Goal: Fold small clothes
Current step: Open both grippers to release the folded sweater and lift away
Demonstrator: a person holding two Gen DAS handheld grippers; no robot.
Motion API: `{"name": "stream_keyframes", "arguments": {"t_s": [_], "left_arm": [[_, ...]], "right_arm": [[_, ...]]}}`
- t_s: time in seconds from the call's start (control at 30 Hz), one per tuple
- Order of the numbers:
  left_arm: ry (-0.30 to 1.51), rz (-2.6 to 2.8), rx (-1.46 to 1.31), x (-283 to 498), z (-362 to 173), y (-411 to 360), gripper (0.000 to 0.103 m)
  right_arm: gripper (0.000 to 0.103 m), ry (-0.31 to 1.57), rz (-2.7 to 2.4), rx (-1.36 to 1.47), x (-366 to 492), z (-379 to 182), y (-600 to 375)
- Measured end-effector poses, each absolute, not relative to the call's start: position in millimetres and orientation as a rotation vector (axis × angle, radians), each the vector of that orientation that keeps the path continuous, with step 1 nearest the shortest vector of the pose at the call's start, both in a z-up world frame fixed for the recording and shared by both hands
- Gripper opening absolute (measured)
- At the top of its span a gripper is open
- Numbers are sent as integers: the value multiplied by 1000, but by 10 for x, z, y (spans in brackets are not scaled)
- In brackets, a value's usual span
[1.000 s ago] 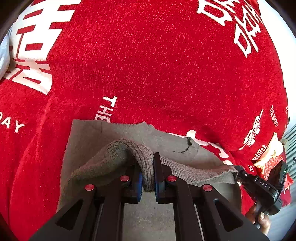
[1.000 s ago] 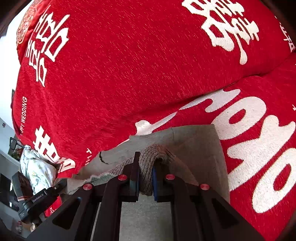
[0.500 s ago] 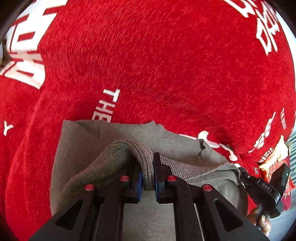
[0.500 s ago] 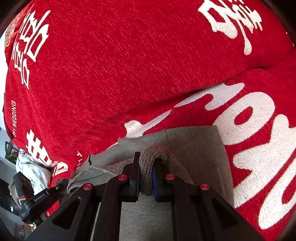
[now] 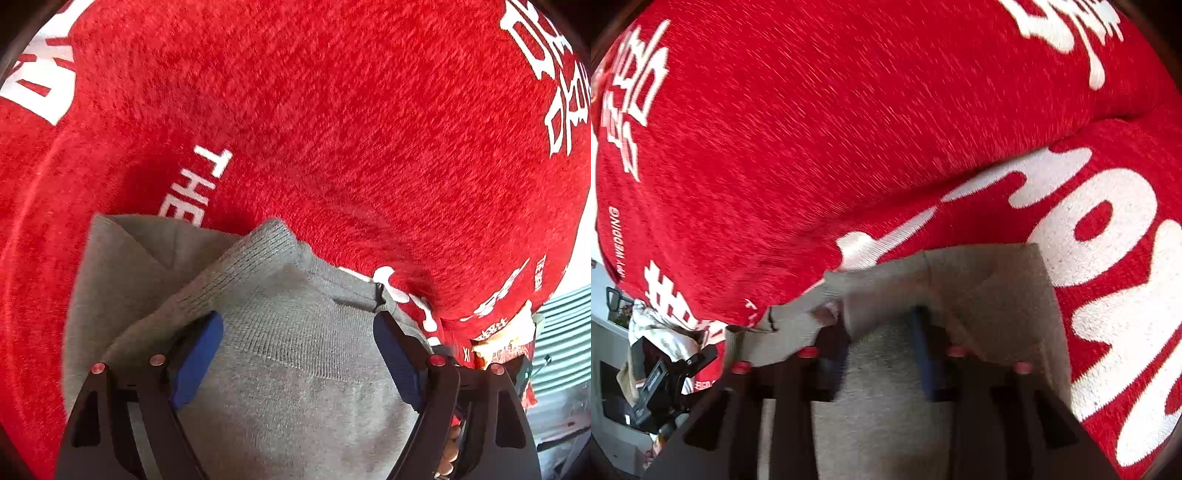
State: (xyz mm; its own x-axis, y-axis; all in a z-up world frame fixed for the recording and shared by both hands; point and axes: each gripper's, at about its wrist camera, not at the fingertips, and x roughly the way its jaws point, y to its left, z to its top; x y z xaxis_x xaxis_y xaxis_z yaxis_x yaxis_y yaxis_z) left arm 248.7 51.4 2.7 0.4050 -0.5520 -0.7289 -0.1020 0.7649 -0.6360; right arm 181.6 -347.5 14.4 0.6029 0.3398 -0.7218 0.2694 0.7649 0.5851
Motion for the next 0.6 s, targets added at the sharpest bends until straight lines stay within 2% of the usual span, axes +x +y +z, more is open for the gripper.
{"name": "stream_keyframes", "arguments": {"t_s": [0.07, 0.1, 0.2, 0.33, 0.43, 0.6], "left_arm": [[1091, -314, -644, 2382, 153, 552, 84], [1070, -315, -620, 2335, 200, 548, 84], [1030, -326, -406, 2165, 330, 319, 84], [1065, -303, -52, 2139, 183, -193, 84], [1119, -252, -44, 2278, -35, -124, 84], [1088, -313, -219, 2411, -57, 258, 84]], "right_arm": [[72, 885, 18, 687, 1701, 299, -3454], [75, 851, 9, 647, 1648, 380, -3419], [76, 819, 40, 440, 1604, 554, -3141], [75, 967, 78, 245, 1810, 377, -2743], [75, 1049, 18, 212, 1949, 154, -2759], [75, 1047, -40, 229, 2017, 46, -3007]]}}
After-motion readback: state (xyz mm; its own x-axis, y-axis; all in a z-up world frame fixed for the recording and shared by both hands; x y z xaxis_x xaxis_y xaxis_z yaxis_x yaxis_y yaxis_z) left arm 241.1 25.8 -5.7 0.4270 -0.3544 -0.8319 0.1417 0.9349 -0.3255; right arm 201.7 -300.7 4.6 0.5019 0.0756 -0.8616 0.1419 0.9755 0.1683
